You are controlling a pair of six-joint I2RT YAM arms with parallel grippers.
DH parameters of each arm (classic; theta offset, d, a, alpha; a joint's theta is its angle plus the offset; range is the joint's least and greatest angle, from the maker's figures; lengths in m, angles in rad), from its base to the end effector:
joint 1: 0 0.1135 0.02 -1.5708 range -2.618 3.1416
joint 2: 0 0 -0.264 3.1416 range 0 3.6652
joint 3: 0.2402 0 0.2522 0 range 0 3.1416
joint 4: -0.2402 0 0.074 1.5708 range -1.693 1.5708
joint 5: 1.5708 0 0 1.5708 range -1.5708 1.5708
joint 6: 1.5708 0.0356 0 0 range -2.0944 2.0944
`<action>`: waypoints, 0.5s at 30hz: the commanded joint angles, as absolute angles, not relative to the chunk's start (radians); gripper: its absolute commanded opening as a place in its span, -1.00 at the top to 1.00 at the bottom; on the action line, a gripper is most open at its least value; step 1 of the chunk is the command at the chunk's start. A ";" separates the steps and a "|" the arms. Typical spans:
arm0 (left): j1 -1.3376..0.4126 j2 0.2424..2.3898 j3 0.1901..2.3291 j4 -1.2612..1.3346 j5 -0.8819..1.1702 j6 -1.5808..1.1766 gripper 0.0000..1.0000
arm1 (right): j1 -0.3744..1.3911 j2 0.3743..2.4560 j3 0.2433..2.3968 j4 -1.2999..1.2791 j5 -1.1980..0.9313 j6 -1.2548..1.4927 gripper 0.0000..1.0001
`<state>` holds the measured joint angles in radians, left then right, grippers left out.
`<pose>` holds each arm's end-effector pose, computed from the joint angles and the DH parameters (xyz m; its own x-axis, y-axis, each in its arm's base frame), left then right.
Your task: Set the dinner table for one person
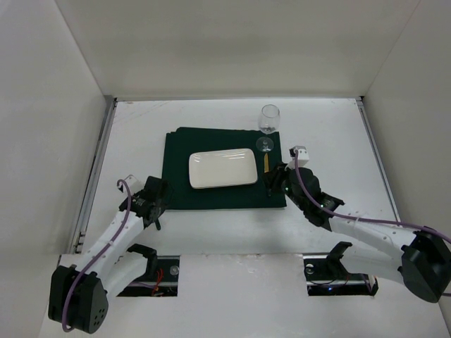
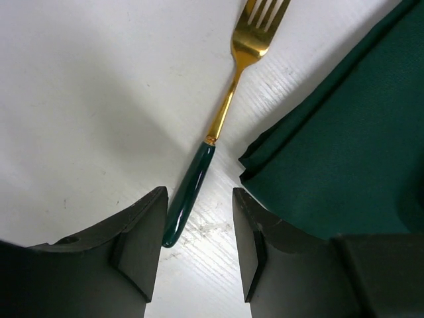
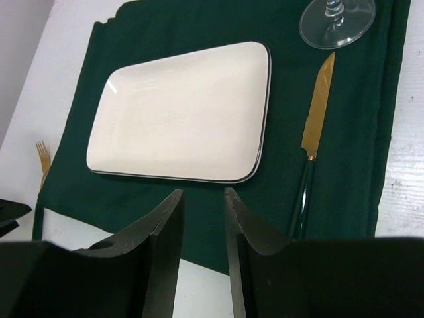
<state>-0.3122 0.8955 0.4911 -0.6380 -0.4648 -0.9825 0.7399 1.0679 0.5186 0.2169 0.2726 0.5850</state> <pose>0.1544 -0.0331 0.1869 -0.5056 -0.6182 -0.6018 -0.6507 0.7313 -0.2046 0.1803 0.1516 0.2328 -0.4557 0.3041 -0.8366 -0.2516 0.8575 0.4487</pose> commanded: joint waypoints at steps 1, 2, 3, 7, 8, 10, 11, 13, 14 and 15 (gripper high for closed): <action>-0.311 0.916 0.492 -0.675 -0.477 -0.997 0.18 | 0.748 1.068 0.518 0.301 0.259 0.592 0.27; -0.315 0.926 0.491 -0.667 -0.477 -0.997 0.19 | 0.748 1.071 0.520 0.298 0.255 0.594 0.27; -0.318 0.940 0.488 -0.660 -0.477 -0.997 0.21 | 0.748 1.072 0.522 0.298 0.250 0.594 0.26; -0.324 0.991 0.476 -0.629 -0.472 -1.000 0.27 | 0.748 1.069 0.518 0.301 0.245 0.594 0.23; -0.327 0.997 0.474 -0.623 -0.476 -1.000 0.28 | 0.748 1.069 0.518 0.298 0.245 0.595 0.23; -0.323 0.999 0.466 -0.612 -0.476 -1.005 0.31 | 0.748 1.065 0.517 0.298 0.245 0.595 0.23; -0.317 0.985 0.454 -0.595 -0.469 -1.002 0.35 | 0.742 1.066 0.512 0.301 0.245 0.598 0.22; -0.323 0.983 0.446 -0.586 -0.472 -1.005 0.36 | 0.742 1.068 0.514 0.298 0.245 0.600 0.22; -0.323 0.986 0.442 -0.581 -0.472 -1.006 0.37 | 0.742 1.068 0.514 0.298 0.245 0.598 0.22; -0.320 0.992 0.439 -0.577 -0.468 -1.009 0.38 | 0.742 1.066 0.512 0.299 0.247 0.597 0.22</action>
<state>-0.3199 0.9977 0.4580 -0.5926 -0.4721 -1.0008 0.7406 1.0714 0.5125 0.2401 0.2539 0.5945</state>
